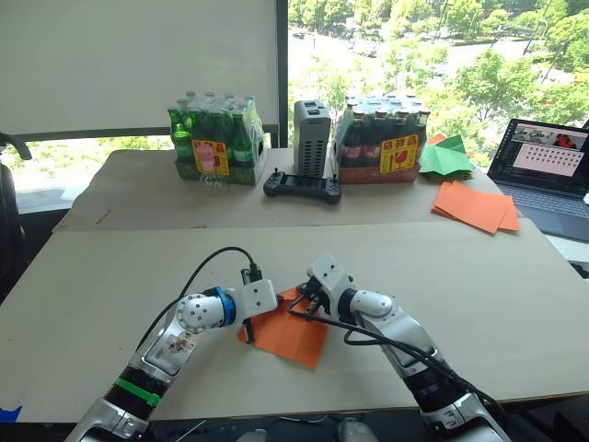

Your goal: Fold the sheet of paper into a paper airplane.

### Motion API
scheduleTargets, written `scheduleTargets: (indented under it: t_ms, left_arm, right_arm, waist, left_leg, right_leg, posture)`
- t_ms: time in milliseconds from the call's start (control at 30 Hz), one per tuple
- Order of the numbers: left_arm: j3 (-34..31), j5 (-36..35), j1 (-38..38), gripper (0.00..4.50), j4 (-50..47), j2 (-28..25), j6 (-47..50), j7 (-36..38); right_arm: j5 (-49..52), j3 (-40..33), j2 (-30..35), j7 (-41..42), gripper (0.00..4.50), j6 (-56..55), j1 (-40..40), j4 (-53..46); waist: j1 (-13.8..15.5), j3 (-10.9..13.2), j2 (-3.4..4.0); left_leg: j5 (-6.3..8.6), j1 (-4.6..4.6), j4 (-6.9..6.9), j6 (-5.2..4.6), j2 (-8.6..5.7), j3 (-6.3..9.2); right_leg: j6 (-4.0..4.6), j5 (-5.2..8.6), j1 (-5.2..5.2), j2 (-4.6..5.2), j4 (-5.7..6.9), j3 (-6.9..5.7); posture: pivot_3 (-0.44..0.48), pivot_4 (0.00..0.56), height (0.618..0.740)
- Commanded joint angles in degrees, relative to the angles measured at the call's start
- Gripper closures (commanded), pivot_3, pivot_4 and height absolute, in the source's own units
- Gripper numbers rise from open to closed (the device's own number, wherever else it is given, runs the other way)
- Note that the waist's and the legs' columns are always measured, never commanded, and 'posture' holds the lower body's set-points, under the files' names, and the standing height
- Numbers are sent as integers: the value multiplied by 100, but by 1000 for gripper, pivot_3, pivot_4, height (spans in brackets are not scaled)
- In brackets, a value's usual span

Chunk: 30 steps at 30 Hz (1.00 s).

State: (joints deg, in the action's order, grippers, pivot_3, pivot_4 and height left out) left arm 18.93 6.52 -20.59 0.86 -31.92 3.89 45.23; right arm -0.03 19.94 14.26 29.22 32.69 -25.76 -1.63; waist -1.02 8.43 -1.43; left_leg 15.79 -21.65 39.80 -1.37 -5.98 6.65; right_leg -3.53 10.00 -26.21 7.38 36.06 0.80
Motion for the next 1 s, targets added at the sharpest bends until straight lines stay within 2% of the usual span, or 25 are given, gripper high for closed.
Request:
scheduleTargets:
  t_ms: [33,67,133,167,267,400,533,567,767,1000]
  left_arm:
    - [-164,-63,62,4475,-131,-61,-20,46]
    - [-192,-97,65,3923,-152,-51,-11,47]
    - [-376,-383,33,3424,-301,-19,310,168]
    - [-449,-486,14,2943,-354,-6,444,204]
    - [-895,-1294,-135,2059,-697,-207,1461,719]
    - [-1224,-2042,-445,2059,-801,-447,2374,1233]
    - [-1436,-2525,-1024,2059,-304,-66,3085,1103]
    - [-1373,-2513,-1162,2585,-116,71,3157,1056]
    - [-666,-1871,-1472,4470,745,457,2748,888]
    - [-274,-1370,-1529,4470,1298,699,2331,784]
  right_arm:
    - [-192,129,21,-66,4500,151,56,12]
    - [-217,146,20,-63,4500,167,55,22]
    - [-219,150,-1,-60,4500,205,70,35]
    - [-218,153,-4,-57,4500,216,73,40]
    - [-232,159,-11,-66,4500,247,83,47]
    - [-261,163,-8,-81,4500,275,53,63]
    - [-295,199,4,-91,4500,319,52,35]
    - [-304,207,5,-97,4500,338,62,5]
    - [-362,285,-6,-127,4500,354,39,-22]
    - [-415,319,-36,-127,4500,494,58,-213]
  waist:
    - [-5,0,0]
    - [-5,0,0]
    - [-2,0,0]
    - [-2,0,0]
    - [-11,0,0]
    - [-20,0,0]
    - [10,0,-1]
    - [6,-1,-1]
    - [-14,-1,-1]
    - [6,-1,-1]
  left_leg:
    - [0,1,0,0,0,0]
    - [0,3,0,0,0,0]
    - [0,8,-1,0,1,-1]
    - [0,9,0,0,1,-1]
    - [0,9,1,0,2,0]
    - [0,13,1,0,5,0]
    - [0,22,1,0,3,2]
    - [-1,23,3,0,3,3]
    - [-2,25,-2,3,3,-3]
    - [-1,24,-1,2,2,-4]
  right_leg:
    - [0,0,1,0,0,0]
    - [0,0,2,0,0,0]
    - [0,0,6,0,0,0]
    - [0,0,6,0,1,0]
    - [-1,0,7,-1,3,0]
    - [-1,1,9,-6,4,-1]
    - [-2,1,21,-6,2,-1]
    - [-2,1,22,-6,2,-2]
    - [0,0,20,-6,2,4]
    - [1,0,18,-5,2,5]
  posture:
    - [0,150,699]
    - [0,150,699]
    - [0,150,699]
    - [0,150,699]
    - [0,150,699]
    - [0,150,699]
    - [0,150,699]
    - [0,150,699]
    - [0,150,699]
    - [0,150,699]
